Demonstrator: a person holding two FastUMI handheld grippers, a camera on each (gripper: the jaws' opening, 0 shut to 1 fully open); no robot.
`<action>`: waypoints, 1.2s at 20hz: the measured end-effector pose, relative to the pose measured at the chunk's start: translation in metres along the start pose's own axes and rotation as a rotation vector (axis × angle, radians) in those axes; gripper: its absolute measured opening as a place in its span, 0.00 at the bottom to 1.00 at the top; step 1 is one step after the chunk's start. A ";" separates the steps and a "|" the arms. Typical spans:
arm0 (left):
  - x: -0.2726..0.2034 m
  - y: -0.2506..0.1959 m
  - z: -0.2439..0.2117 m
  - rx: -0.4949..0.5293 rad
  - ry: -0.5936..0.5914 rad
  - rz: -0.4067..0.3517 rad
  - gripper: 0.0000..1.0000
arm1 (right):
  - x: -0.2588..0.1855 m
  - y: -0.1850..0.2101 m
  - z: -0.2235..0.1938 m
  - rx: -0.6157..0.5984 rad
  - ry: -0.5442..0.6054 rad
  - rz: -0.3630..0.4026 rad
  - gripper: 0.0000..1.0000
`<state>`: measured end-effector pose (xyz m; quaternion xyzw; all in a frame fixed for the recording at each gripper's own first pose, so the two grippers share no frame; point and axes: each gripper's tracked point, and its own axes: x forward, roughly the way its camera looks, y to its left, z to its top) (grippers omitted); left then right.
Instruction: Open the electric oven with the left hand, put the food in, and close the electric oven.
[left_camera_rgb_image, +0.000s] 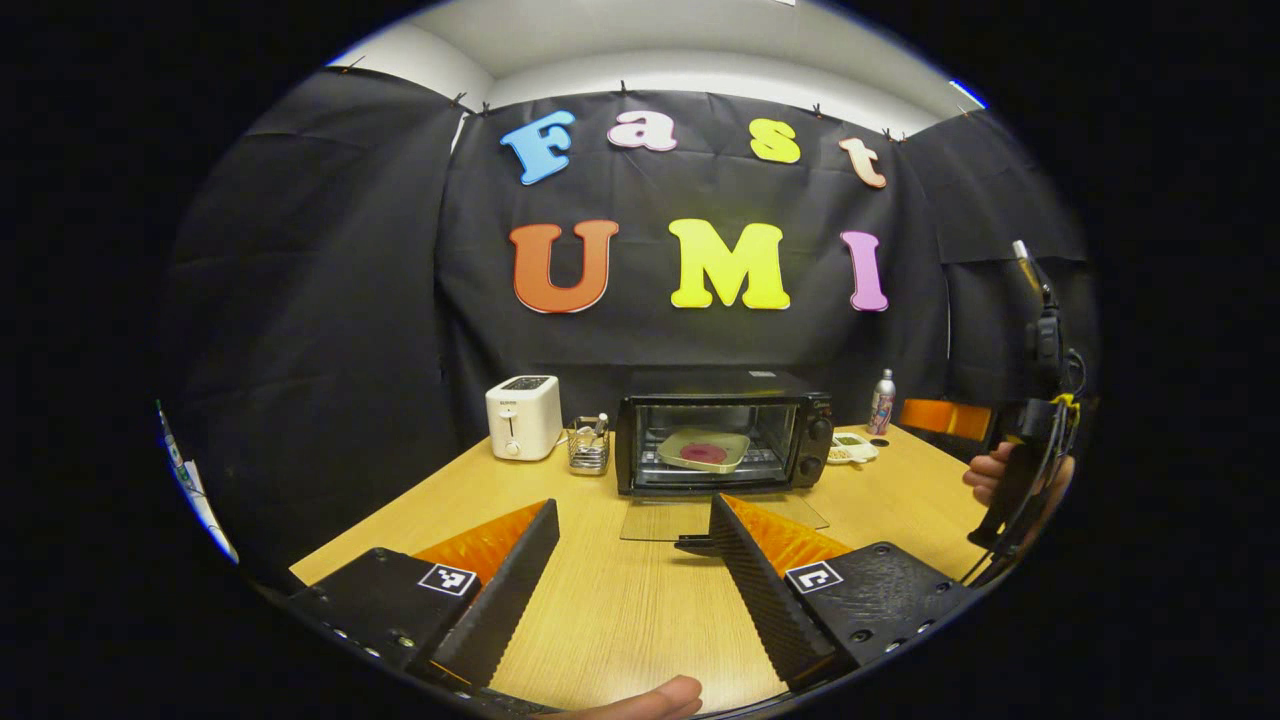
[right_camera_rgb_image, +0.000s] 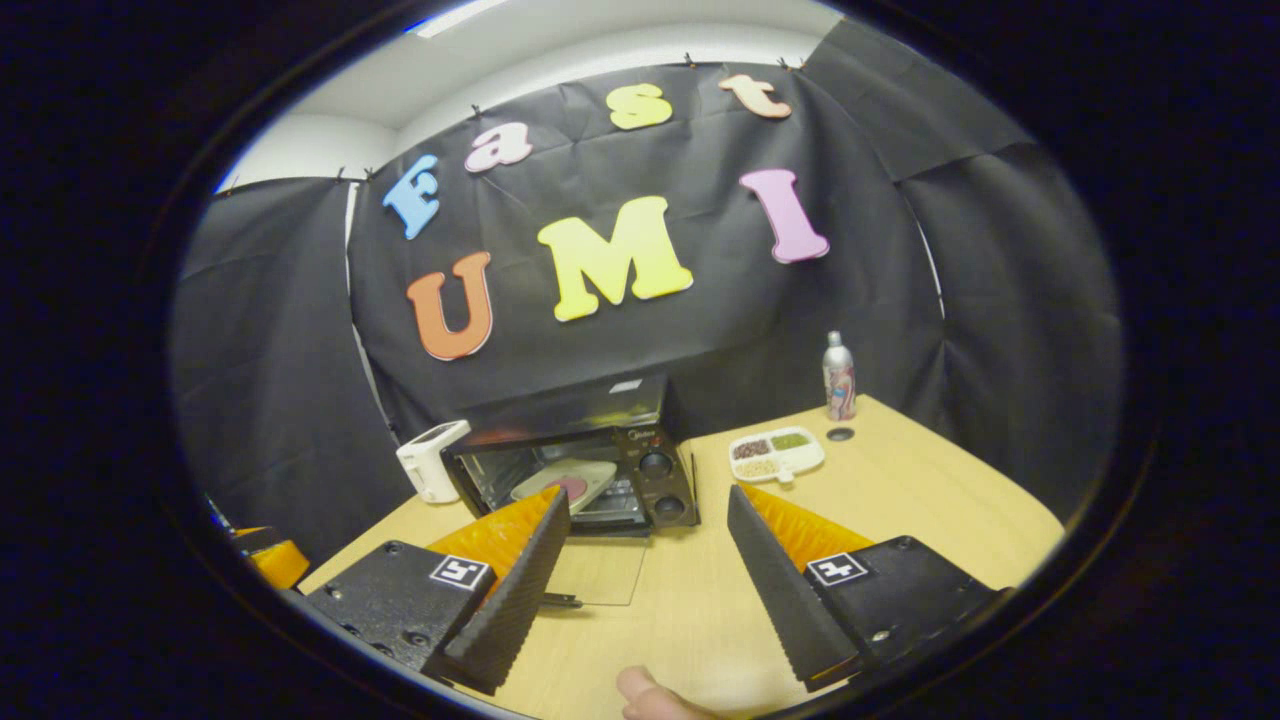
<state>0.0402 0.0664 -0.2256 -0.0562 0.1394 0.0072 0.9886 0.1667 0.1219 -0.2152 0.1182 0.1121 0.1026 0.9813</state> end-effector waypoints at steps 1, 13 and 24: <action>0.005 -0.007 -0.004 0.003 0.014 -0.012 0.96 | -0.009 -0.006 0.008 -0.011 -0.018 -0.007 0.95; 0.082 -0.094 -0.102 0.059 0.313 -0.158 0.97 | -0.086 -0.048 0.094 -0.169 -0.223 -0.053 0.95; 0.129 -0.117 -0.147 0.039 0.484 -0.147 1.00 | -0.085 -0.083 0.109 -0.177 -0.277 -0.103 0.96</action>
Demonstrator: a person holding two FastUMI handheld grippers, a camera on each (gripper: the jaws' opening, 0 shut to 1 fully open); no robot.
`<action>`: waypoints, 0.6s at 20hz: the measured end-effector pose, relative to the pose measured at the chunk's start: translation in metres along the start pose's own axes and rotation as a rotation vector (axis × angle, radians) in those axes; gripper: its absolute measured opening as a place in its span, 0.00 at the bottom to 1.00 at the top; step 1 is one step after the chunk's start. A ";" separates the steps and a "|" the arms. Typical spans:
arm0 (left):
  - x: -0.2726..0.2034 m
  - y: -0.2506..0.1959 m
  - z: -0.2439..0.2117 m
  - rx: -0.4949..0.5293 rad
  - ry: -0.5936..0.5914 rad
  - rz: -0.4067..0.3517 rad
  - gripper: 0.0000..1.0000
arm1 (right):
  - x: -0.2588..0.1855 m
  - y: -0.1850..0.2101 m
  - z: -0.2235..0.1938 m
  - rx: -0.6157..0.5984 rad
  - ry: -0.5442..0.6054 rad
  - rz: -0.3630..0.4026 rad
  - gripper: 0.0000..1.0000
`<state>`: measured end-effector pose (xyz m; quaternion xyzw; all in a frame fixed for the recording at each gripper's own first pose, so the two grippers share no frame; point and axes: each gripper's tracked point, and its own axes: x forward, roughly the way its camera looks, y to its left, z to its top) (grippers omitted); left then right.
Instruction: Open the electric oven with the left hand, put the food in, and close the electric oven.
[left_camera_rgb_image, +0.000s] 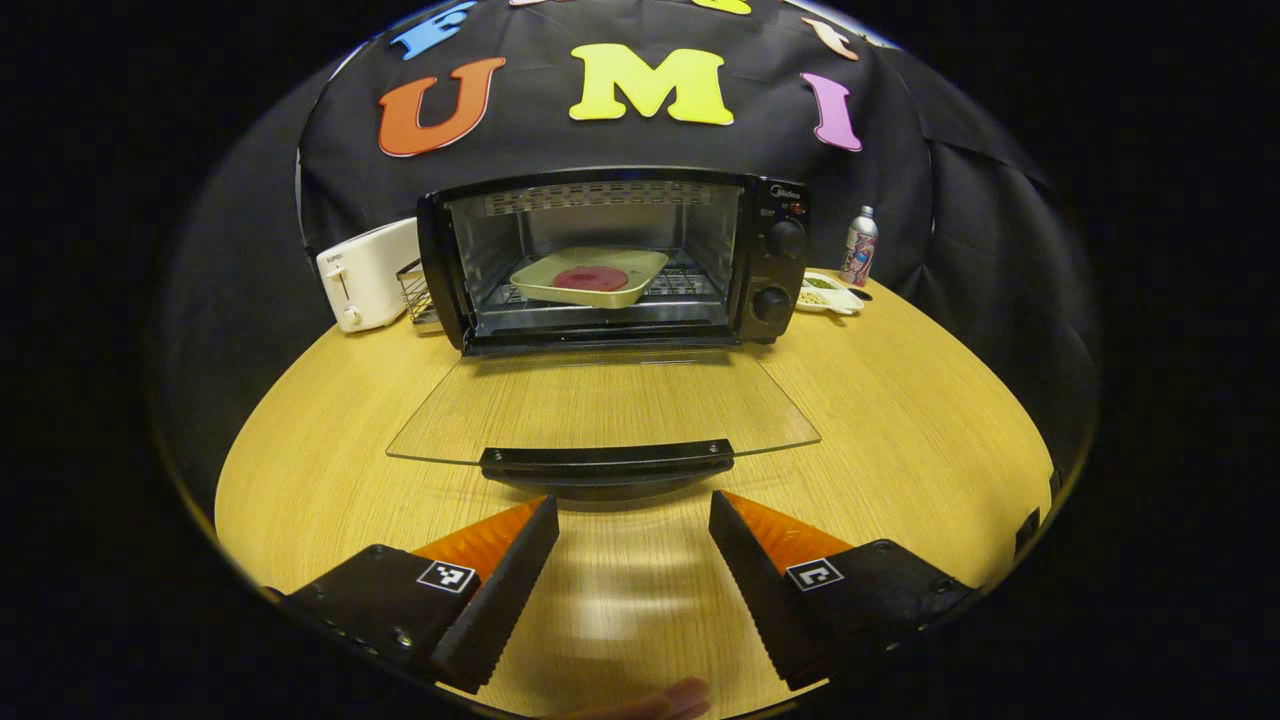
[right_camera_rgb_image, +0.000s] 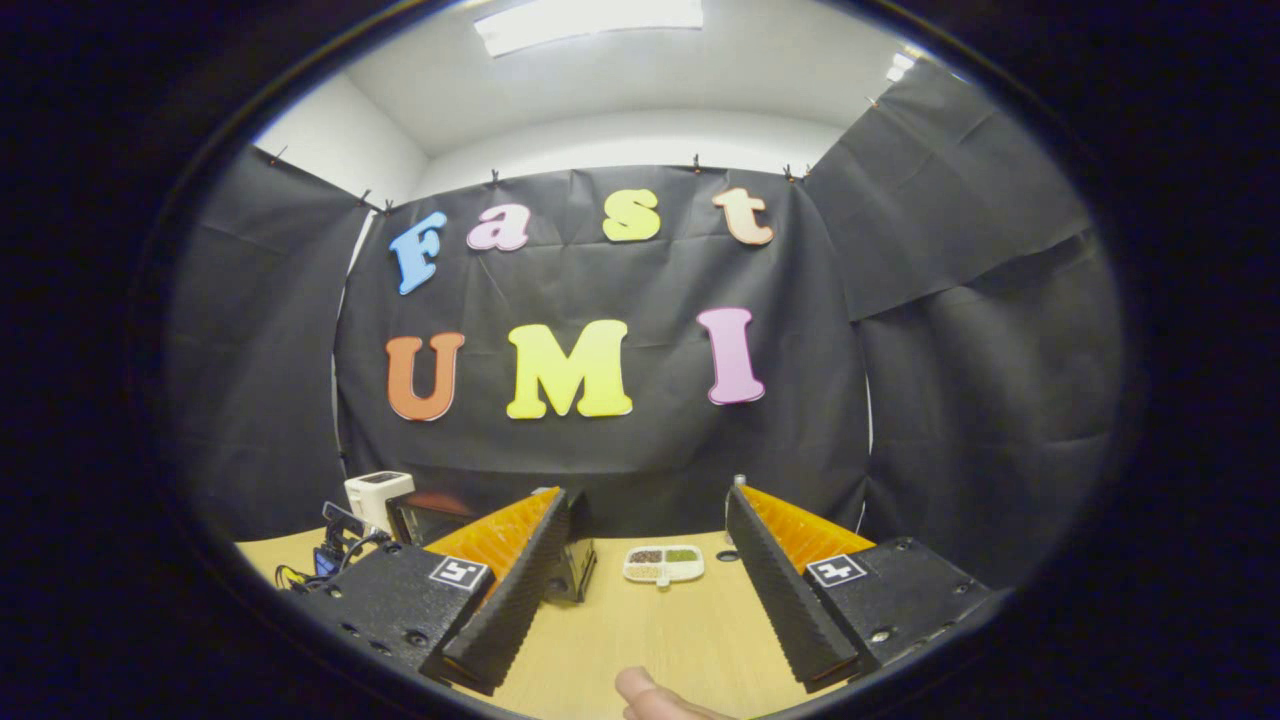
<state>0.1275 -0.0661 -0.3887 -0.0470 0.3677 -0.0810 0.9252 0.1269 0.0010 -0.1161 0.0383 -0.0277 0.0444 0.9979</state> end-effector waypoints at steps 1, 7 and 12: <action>0.002 -0.001 0.000 -0.005 0.005 -0.001 0.97 | 0.002 -0.001 -0.003 0.006 0.005 0.004 0.96; 0.013 0.006 0.011 0.009 0.026 0.045 0.97 | 0.011 -0.008 -0.018 0.022 0.045 0.013 1.00; 0.009 0.002 0.019 -0.002 0.041 0.043 0.97 | 0.018 -0.009 -0.017 0.007 0.063 0.013 0.96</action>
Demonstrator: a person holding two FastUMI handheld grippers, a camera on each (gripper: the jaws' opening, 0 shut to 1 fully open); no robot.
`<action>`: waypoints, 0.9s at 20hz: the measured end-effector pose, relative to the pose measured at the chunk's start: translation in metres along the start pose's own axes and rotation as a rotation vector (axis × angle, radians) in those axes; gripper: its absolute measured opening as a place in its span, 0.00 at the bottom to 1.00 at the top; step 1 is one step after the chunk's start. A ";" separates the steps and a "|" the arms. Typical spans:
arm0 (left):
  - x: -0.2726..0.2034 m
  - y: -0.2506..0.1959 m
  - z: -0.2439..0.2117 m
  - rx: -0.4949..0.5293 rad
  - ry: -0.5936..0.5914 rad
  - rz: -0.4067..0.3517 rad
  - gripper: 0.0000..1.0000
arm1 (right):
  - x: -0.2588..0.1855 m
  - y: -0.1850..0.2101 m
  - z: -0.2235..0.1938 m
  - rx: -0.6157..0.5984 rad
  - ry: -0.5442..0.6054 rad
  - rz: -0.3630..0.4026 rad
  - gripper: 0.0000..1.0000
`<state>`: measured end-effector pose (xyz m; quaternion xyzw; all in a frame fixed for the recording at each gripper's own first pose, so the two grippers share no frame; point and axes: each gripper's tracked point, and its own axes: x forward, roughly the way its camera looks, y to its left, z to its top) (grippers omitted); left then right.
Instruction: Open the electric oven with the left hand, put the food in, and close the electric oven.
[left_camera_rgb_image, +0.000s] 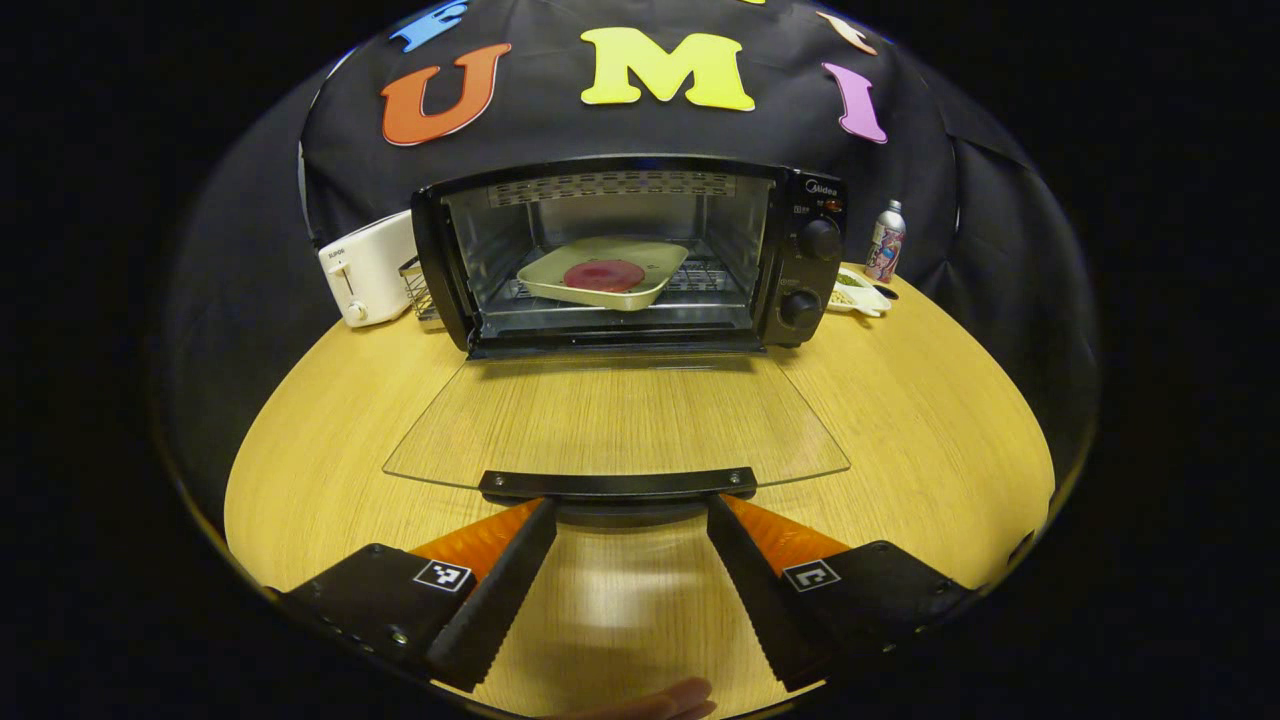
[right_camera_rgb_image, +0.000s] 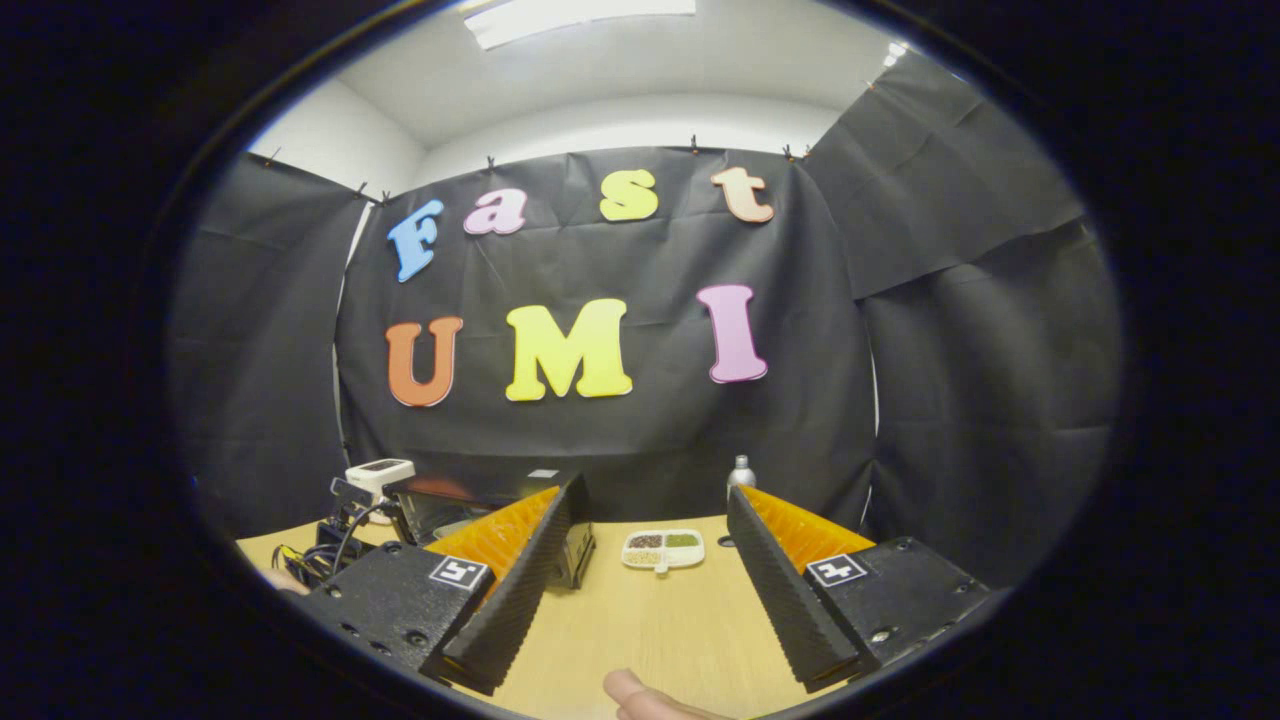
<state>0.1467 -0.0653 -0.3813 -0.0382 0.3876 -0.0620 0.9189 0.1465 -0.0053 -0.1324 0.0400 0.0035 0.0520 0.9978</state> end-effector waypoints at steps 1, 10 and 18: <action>-0.003 0.000 0.006 0.003 -0.014 0.002 0.97 | -0.001 0.000 0.001 -0.001 0.000 0.000 0.96; -0.023 0.002 0.082 0.061 -0.170 0.039 0.96 | -0.017 0.003 0.008 0.006 0.015 0.014 0.96; -0.003 0.016 0.175 0.113 -0.365 0.090 0.97 | -0.042 -0.008 0.015 0.019 0.021 -0.015 0.96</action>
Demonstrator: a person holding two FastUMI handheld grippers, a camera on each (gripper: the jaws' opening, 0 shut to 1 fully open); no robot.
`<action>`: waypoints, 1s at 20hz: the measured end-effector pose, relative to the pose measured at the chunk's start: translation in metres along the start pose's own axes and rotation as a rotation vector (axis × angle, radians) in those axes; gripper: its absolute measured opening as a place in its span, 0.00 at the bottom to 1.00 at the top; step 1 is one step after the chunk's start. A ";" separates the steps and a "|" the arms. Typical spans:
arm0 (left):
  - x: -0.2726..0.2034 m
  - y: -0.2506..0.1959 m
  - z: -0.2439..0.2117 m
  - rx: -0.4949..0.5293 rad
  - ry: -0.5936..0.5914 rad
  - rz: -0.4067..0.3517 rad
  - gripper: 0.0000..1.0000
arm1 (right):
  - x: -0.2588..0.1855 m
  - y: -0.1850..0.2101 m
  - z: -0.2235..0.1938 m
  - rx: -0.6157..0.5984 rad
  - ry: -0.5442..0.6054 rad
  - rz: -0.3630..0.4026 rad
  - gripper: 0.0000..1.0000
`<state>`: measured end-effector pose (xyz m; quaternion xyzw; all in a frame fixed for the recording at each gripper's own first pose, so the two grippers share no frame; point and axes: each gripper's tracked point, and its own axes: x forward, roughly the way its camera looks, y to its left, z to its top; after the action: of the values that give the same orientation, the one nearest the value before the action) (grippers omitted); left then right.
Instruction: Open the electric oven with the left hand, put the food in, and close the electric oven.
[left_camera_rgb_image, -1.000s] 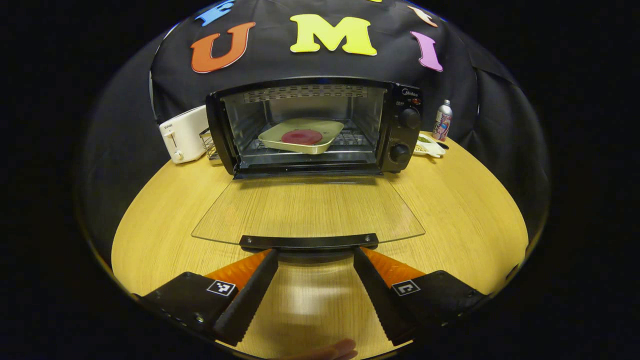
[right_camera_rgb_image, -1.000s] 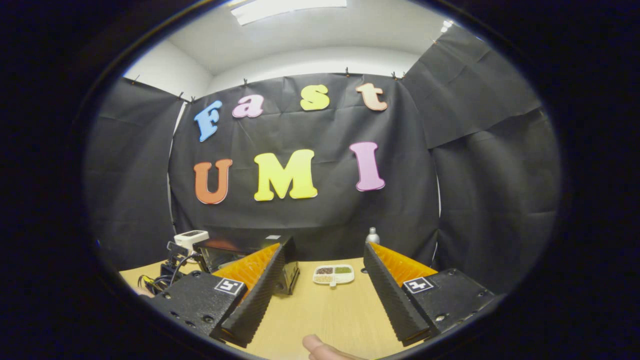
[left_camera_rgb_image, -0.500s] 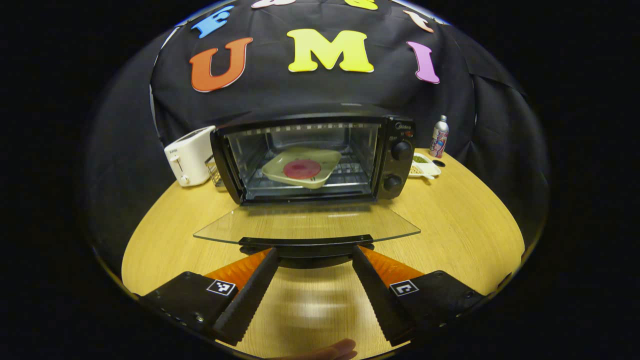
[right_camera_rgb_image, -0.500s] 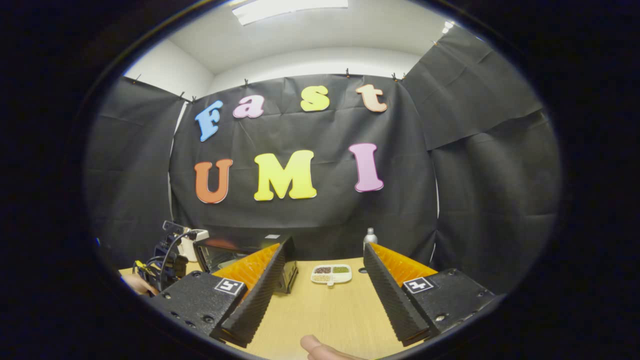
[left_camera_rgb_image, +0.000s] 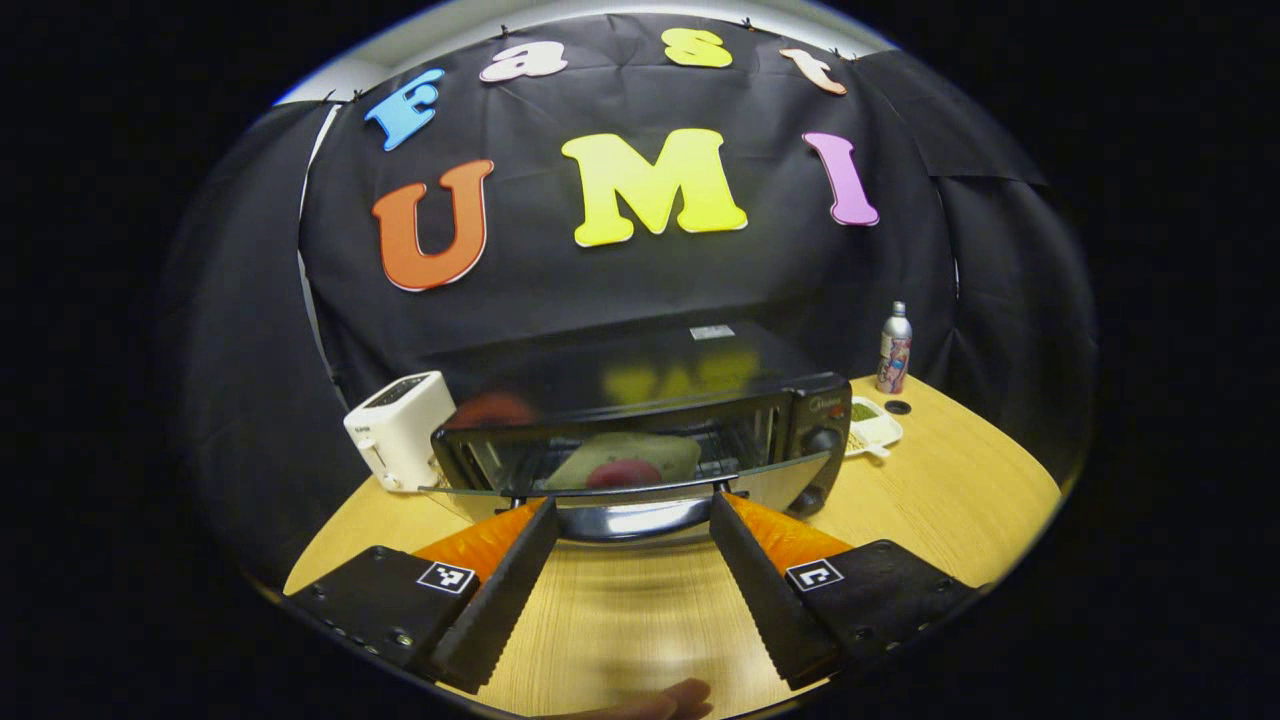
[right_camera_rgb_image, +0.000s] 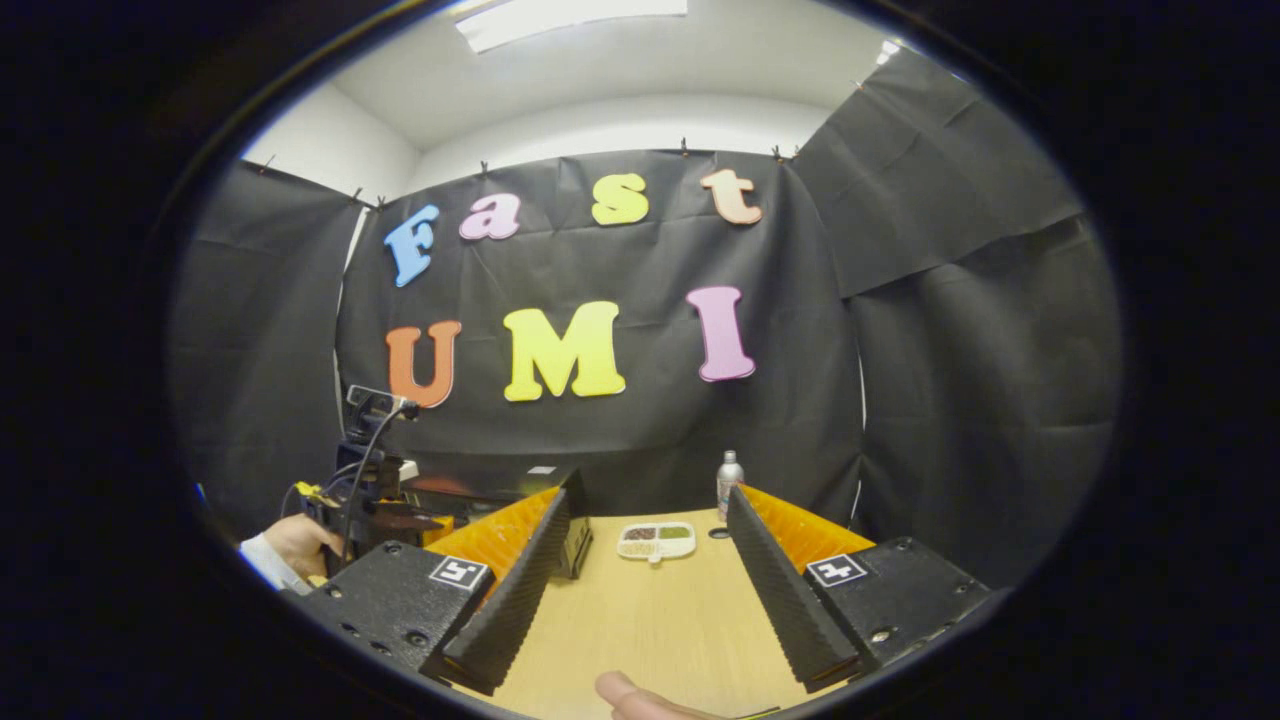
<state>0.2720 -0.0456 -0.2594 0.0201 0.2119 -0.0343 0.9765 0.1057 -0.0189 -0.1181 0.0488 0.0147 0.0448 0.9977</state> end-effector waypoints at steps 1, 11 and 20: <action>0.008 0.002 -0.001 0.000 0.007 0.005 0.96 | -0.004 -0.001 0.002 -0.001 -0.003 -0.003 0.96; -0.066 0.009 0.038 -0.043 -0.098 -0.010 0.96 | -0.041 0.002 0.019 -0.032 -0.003 -0.045 0.96; -0.242 0.026 0.072 -0.080 -0.268 0.006 0.96 | -0.085 0.035 0.066 -0.021 -0.059 -0.040 0.96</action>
<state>0.0836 -0.0094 -0.0926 -0.0227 0.0808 -0.0251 0.9962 0.0205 0.0018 -0.0474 0.0395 -0.0140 0.0233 0.9988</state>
